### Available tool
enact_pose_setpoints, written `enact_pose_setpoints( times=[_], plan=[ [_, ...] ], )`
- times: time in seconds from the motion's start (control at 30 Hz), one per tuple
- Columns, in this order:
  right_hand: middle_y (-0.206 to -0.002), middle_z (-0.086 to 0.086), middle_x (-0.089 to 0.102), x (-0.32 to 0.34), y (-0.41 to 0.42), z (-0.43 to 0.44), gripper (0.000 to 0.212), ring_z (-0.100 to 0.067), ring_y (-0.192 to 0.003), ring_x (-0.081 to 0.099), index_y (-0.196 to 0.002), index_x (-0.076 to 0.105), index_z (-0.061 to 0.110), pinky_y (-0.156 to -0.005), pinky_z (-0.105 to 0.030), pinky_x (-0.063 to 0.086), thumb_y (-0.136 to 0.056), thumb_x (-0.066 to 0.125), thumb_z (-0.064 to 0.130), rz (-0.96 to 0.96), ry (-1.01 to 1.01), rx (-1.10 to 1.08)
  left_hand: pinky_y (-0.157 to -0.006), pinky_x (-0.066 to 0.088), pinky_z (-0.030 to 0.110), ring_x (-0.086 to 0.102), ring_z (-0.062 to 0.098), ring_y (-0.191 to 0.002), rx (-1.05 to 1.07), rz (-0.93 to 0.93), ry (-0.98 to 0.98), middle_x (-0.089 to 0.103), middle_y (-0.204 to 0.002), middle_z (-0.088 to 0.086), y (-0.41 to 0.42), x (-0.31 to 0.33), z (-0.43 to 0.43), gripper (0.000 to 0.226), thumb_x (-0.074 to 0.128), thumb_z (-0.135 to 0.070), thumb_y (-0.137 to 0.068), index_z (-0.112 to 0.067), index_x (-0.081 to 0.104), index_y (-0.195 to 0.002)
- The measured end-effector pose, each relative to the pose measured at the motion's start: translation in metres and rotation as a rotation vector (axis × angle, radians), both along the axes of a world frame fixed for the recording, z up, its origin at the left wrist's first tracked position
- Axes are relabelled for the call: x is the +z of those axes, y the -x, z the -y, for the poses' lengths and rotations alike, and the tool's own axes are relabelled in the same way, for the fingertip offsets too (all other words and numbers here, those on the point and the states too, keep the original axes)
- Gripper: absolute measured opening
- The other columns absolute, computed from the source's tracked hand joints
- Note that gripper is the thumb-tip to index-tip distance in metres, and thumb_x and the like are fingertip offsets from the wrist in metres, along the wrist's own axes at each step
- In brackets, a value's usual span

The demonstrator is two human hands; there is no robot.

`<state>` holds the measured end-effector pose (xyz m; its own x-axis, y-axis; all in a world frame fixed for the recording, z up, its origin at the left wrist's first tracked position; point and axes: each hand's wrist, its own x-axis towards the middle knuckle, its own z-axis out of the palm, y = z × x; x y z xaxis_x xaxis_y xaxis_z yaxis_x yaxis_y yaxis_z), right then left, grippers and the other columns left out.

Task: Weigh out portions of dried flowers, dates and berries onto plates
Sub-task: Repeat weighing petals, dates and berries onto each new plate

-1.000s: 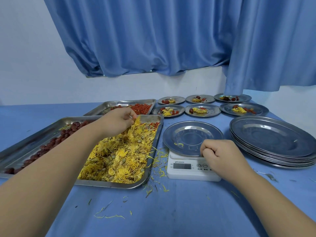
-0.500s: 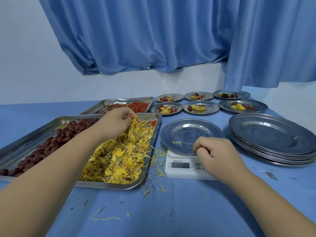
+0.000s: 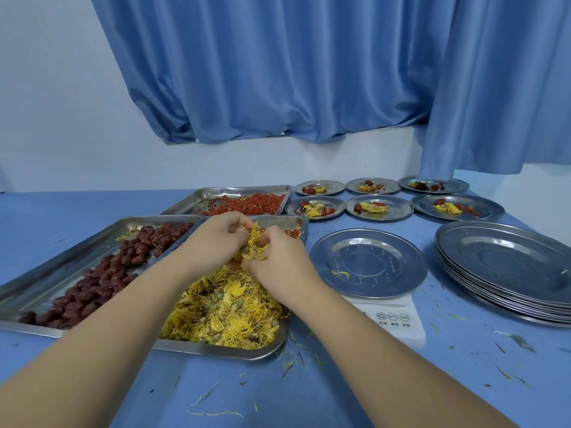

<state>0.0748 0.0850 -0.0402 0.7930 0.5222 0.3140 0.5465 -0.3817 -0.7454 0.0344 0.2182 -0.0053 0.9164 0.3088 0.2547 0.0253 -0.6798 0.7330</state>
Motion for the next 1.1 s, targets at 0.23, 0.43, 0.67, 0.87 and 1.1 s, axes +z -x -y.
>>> enact_pose_setpoints(
  times=[0.23, 0.43, 0.67, 0.87, 1.1],
  plan=[
    [-0.091, 0.003, 0.061, -0.011, 0.008, 0.003, 0.008, -0.014, -0.077, 0.056, -0.091, 0.063, 0.023, -0.06, -0.026, 0.045, -0.084, 0.066, 0.025, 0.156, 0.055, 0.067, -0.055, 0.054, 0.031, 0.066, 0.01, -0.055, 0.058, -0.007, 0.127, 0.055, -0.071, 0.001, 0.007, -0.002, -0.018, 0.016, 0.046, -0.011, -0.1, -0.02, 0.059, -0.102],
    [-0.115, 0.012, 0.052, -0.008, 0.012, 0.037, 0.027, -0.001, -0.086, 0.047, -0.112, 0.065, 0.029, -0.081, -0.023, 0.042, -0.088, 0.062, 0.04, 0.297, 0.136, 0.241, -0.059, 0.052, 0.03, 0.065, 0.006, -0.057, 0.026, -0.004, 0.083, 0.058, -0.071, -0.001, 0.01, 0.005, -0.022, 0.014, 0.049, -0.014, -0.099, -0.022, 0.06, -0.102],
    [-0.084, 0.01, 0.061, -0.001, -0.014, 0.127, 0.006, -0.003, -0.078, 0.054, -0.081, 0.069, 0.021, -0.073, -0.017, 0.04, -0.085, 0.065, 0.018, 0.382, -0.044, -0.055, -0.062, 0.052, 0.028, 0.066, 0.01, -0.065, -0.1, -0.028, 0.094, 0.067, -0.082, 0.0, -0.01, 0.01, 0.018, 0.013, 0.056, -0.016, -0.096, -0.025, 0.064, -0.1],
    [-0.078, 0.01, 0.062, -0.01, -0.045, 0.181, 0.013, -0.004, -0.071, 0.054, -0.073, 0.066, 0.024, -0.065, -0.015, 0.038, -0.085, 0.063, 0.019, 0.3, -0.168, -0.401, -0.068, 0.053, 0.028, 0.062, 0.011, -0.075, -0.226, -0.076, -0.006, 0.068, -0.088, 0.001, -0.056, 0.004, 0.078, 0.013, 0.059, -0.017, -0.091, -0.027, 0.065, -0.098],
    [-0.077, 0.012, 0.06, -0.016, -0.054, 0.186, 0.013, 0.0, -0.076, 0.053, -0.073, 0.064, 0.024, -0.063, -0.01, 0.036, -0.086, 0.061, 0.022, 0.261, -0.176, -0.419, -0.066, 0.043, 0.01, 0.062, 0.0, -0.089, -0.333, -0.217, -0.293, 0.068, -0.098, -0.011, -0.095, -0.01, 0.117, 0.019, 0.063, -0.013, -0.092, -0.027, 0.069, -0.102]
  ],
)
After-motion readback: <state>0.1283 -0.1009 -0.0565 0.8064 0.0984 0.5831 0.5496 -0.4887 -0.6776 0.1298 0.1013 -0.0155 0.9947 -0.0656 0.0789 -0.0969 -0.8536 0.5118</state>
